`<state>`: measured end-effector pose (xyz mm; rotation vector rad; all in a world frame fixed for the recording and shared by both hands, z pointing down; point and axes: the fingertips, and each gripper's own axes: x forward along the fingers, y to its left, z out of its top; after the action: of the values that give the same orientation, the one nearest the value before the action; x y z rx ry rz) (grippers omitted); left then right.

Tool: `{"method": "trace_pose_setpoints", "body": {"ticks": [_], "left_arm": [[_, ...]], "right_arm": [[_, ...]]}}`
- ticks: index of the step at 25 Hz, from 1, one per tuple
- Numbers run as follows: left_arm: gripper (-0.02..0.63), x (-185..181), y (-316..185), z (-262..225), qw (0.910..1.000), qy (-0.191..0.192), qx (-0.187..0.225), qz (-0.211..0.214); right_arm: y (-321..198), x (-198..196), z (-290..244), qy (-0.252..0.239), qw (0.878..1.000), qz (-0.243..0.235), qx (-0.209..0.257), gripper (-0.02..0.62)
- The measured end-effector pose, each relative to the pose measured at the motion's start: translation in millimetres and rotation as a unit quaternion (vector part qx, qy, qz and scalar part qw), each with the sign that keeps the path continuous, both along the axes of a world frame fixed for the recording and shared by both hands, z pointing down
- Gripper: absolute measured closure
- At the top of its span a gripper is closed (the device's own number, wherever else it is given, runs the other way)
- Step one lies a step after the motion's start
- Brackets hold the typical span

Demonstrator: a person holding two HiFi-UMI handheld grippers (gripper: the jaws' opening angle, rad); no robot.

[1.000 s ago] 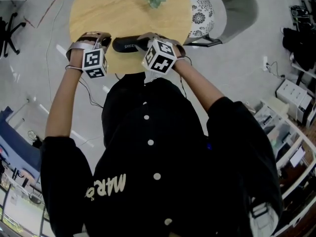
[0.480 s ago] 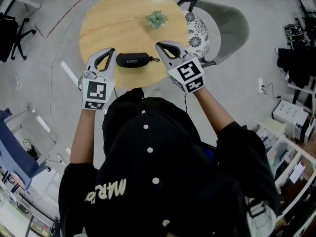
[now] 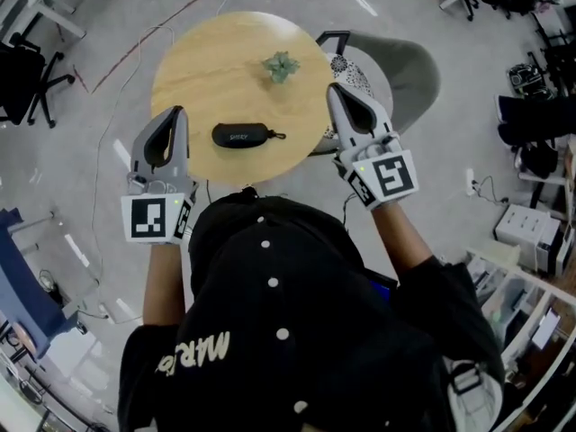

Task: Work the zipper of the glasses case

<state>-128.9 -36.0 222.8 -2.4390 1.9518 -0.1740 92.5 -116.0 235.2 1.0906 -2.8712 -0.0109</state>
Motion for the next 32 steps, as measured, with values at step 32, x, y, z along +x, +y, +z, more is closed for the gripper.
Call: {"method": "trace_pose_setpoints", "body": {"ticks": [32], "left_arm": [[0.602, -17.8, 12.4, -51.3, 0.9973, -0.009, 0.038, -0.062]], "right_arm": [[-3.5, 72.0, -63.2, -0.047, 0.992, 0.098, 0.059, 0.592]]}}
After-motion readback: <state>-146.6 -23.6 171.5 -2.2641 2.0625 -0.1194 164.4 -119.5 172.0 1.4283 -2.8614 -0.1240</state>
